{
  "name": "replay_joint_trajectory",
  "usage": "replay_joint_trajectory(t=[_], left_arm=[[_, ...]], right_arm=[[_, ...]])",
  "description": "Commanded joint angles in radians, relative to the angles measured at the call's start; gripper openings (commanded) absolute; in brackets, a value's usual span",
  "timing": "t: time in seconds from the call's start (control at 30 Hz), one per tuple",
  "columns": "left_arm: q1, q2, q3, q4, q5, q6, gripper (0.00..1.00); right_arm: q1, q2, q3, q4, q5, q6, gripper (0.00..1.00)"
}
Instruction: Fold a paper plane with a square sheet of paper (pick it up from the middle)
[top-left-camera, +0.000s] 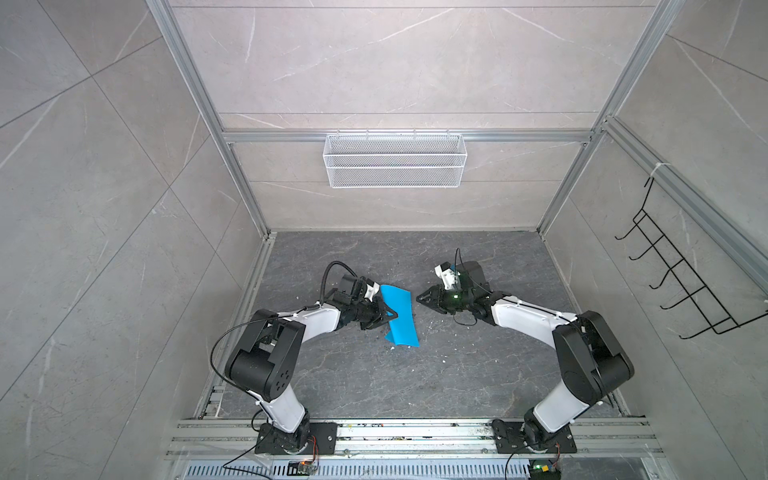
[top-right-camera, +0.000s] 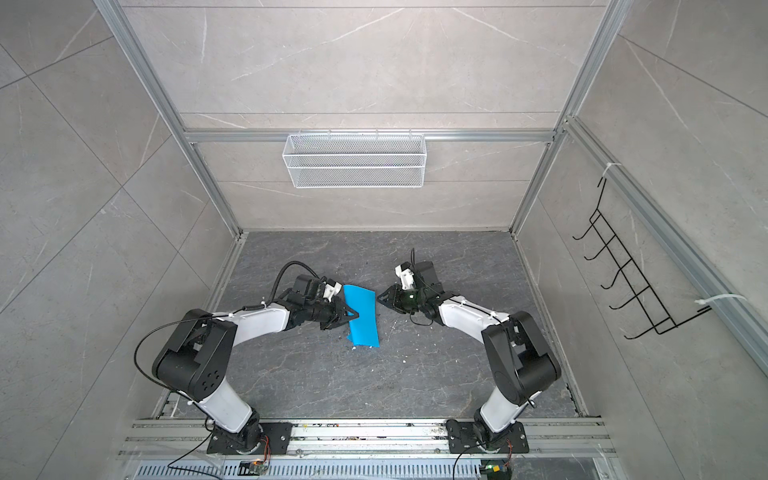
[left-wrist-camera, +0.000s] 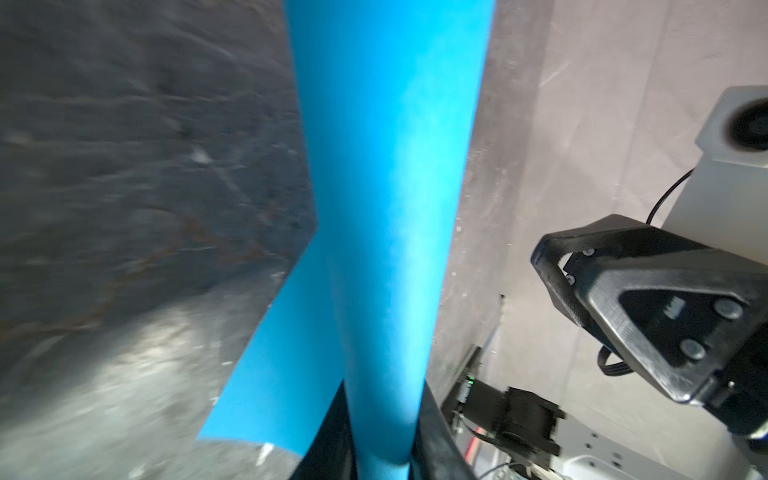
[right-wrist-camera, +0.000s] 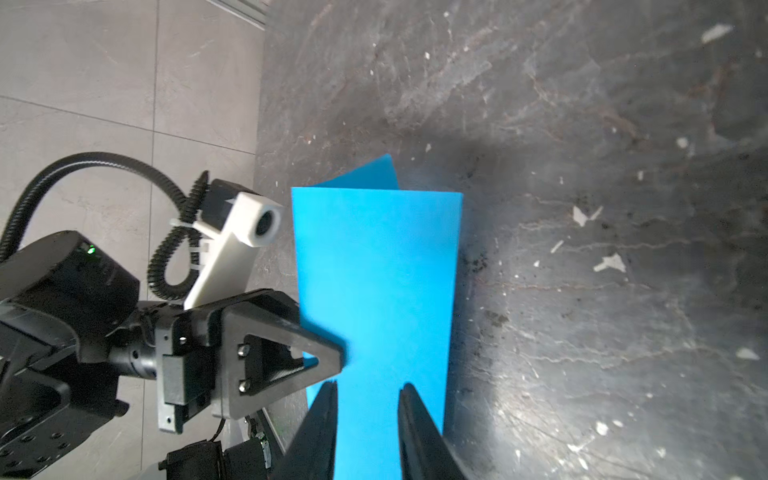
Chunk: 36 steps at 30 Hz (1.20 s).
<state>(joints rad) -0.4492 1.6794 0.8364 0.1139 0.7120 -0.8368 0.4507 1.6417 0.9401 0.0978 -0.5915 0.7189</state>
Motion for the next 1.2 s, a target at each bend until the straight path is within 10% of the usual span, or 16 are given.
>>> replay_joint_trajectory(t=[0.0,0.2,1.17], left_arm=[[-0.012,0.012,-0.005,0.151,0.077,-0.126,0.22],[-0.010,0.080,-0.049,0.315,0.095,-0.227,0.23],[-0.011,0.161,0.149,-0.270,-0.084,0.198,0.29]], right_arm=[[0.006,-0.001,-0.011,-0.063,-0.016,-0.055,0.30],[0.028,0.053,-0.002,-0.053,-0.052,-0.053,0.32],[0.103,0.303,0.133,-0.224,0.024,-0.119,0.30]])
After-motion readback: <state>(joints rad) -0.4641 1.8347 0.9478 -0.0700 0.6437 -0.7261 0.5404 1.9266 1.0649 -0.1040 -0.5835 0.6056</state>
